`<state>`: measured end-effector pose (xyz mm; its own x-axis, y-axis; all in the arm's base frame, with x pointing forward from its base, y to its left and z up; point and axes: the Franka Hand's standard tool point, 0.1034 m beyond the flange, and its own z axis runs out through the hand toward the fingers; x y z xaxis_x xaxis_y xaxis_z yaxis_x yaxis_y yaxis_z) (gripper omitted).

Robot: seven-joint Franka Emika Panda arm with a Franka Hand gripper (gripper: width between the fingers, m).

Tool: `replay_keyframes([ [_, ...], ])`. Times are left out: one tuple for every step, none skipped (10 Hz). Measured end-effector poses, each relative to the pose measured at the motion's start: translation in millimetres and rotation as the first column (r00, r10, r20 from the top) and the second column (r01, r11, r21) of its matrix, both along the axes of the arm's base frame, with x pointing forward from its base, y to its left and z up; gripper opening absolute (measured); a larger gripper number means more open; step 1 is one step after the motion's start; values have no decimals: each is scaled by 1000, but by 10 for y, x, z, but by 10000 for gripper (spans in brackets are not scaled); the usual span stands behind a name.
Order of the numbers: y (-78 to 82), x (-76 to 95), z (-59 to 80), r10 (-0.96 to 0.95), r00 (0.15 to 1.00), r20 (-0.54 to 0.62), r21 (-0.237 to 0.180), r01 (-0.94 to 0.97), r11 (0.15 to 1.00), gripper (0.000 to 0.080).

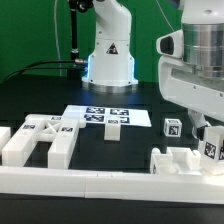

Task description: Assemble chair

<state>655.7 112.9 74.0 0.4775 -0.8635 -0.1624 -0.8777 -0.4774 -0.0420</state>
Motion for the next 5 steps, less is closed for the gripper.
replay_keyframes([
  [18, -10, -13, 217, 976, 33, 3, -217, 976, 587],
  [6, -8, -17, 408, 911, 66, 0, -408, 913, 587],
  [48, -24, -13, 539, 839, 81, -21, -539, 842, 637],
  [121, -57, -18, 647, 756, 98, -49, -646, 762, 646],
  [119, -64, -27, 673, 732, 103, -48, -672, 739, 646],
])
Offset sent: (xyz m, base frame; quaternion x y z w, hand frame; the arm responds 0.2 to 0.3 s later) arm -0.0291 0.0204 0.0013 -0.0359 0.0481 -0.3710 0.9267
